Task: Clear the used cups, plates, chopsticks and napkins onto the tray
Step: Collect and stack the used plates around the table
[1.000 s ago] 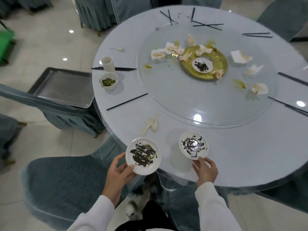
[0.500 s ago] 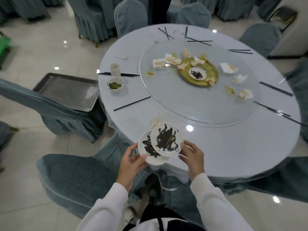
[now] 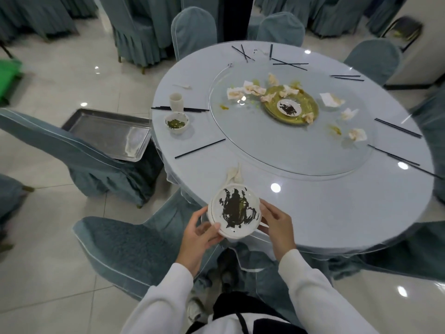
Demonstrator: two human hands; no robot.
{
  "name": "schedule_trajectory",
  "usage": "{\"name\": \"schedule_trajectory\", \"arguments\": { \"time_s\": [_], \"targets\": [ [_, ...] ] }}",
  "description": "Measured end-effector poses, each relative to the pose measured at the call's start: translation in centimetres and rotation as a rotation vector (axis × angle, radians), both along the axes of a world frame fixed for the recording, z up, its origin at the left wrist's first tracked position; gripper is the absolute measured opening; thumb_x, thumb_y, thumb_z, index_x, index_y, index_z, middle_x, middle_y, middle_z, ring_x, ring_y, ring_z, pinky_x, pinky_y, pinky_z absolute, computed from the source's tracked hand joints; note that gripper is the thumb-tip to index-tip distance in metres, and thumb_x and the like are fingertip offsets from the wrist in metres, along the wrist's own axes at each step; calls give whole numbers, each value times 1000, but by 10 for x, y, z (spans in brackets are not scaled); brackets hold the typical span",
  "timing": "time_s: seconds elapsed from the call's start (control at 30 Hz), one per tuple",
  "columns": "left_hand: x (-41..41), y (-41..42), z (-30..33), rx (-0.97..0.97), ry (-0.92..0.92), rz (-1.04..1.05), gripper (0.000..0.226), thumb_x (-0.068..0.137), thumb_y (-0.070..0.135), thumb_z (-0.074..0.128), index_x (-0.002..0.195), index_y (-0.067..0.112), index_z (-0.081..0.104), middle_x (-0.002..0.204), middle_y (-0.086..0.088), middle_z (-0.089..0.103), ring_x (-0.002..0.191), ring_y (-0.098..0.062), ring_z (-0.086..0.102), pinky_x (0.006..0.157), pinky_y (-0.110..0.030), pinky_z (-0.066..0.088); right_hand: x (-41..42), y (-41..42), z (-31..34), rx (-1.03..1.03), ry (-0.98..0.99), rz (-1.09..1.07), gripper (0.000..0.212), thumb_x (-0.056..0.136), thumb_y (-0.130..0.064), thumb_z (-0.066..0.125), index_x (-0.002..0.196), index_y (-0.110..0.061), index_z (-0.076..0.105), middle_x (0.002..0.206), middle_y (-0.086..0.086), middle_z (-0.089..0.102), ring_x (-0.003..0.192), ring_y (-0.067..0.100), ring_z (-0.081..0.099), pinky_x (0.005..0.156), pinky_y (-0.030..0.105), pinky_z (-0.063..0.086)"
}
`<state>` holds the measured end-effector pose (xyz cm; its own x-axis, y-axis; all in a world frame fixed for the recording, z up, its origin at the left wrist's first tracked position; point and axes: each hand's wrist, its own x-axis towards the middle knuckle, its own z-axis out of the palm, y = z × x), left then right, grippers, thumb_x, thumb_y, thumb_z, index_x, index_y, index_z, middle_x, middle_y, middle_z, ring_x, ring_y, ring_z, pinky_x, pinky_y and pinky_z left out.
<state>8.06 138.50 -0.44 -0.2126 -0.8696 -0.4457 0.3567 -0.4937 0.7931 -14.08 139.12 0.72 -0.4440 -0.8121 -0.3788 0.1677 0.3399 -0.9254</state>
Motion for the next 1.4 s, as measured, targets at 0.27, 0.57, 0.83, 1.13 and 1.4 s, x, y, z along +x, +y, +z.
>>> {"name": "schedule_trajectory", "arguments": {
  "time_s": [0.27,0.57,0.83,1.13,1.4],
  "targets": [
    [-5,10,4,16,37,-66,47,97,5,71,138,27,60,120,-14,76,110,-36,75,87,-45,64,-5,23,8,5,-79,-97,20,95,-10,77,113,-19,81,110,0,81,103,23,77,81,30,64],
    [-20,-20,-2,39,-2,-52,45,98,2,69,135,24,58,114,-15,78,108,-36,75,87,-47,65,-21,-5,3,19,-84,-90,18,96,-11,75,114,-15,78,110,4,80,99,25,77,79,29,64],
    [-32,-92,-3,45,-79,-10,45,97,4,71,132,29,59,111,-12,80,102,-33,77,82,-40,65,-51,-86,-10,85,-60,35,20,107,-16,59,113,-18,78,104,5,81,95,27,78,78,31,64],
    [-72,-176,-3,61,-132,42,41,98,7,70,125,37,64,111,-12,79,101,-31,78,81,-35,64,-118,-185,-21,81,-166,-44,20,107,-14,58,118,-11,74,108,11,80,90,22,76,83,34,60],
    [-97,-222,-9,116,-211,90,42,98,8,70,124,40,64,109,-10,80,98,-31,78,75,-33,65,-187,-276,-50,146,-272,-160,19,106,-15,60,119,-10,72,110,13,79,93,25,75,84,34,59]
  ]
}}
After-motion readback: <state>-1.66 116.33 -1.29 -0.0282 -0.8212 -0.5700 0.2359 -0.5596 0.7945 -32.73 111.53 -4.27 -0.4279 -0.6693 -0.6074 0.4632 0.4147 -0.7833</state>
